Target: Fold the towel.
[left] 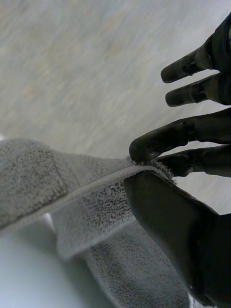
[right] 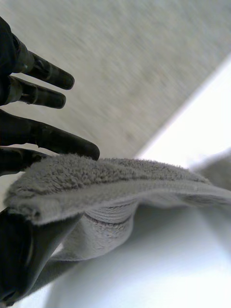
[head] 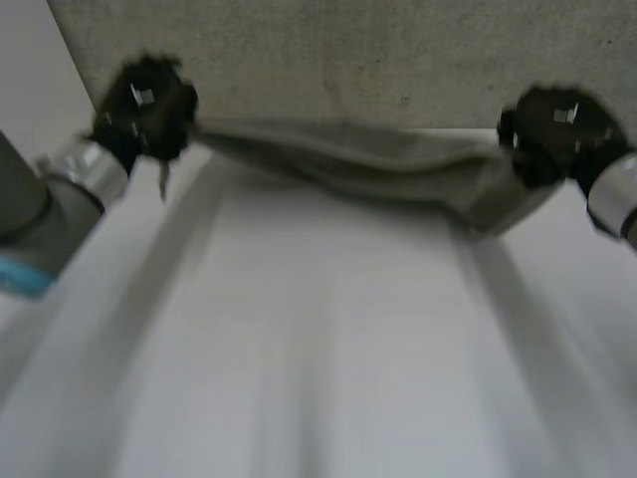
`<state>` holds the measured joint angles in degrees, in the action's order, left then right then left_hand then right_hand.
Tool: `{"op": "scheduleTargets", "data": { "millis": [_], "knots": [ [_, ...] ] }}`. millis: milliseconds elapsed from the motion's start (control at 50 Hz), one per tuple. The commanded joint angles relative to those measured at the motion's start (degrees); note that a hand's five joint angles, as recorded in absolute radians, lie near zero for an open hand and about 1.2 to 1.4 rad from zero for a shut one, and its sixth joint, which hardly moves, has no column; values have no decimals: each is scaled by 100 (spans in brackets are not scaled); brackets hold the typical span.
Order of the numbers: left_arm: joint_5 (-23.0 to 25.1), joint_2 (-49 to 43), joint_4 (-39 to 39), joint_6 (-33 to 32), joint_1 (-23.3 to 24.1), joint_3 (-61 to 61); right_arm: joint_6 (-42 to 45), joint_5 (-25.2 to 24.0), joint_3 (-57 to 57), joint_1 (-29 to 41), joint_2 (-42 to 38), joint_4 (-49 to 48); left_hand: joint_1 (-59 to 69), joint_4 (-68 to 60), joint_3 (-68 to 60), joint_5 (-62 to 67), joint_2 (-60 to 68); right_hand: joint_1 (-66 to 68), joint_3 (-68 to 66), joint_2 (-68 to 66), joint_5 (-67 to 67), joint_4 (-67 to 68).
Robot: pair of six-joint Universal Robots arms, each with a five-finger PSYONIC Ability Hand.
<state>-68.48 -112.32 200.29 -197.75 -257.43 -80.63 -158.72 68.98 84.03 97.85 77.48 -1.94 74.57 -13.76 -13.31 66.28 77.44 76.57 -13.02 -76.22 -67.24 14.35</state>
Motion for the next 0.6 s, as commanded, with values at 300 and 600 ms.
{"op": "scheduleTargets", "data": {
  "millis": [300,600],
  "knots": [
    [46,-571,1575,-1318,26,-2361,193,-570,1695,-775,452,19,543,376,331,372,256,343,302,-378,-276,-435],
    [-737,-1169,1619,-2153,35,-2141,-141,-561,1748,-1022,382,19,-2483,376,331,-2653,-2770,343,302,-378,-276,-435]
  ]
}}
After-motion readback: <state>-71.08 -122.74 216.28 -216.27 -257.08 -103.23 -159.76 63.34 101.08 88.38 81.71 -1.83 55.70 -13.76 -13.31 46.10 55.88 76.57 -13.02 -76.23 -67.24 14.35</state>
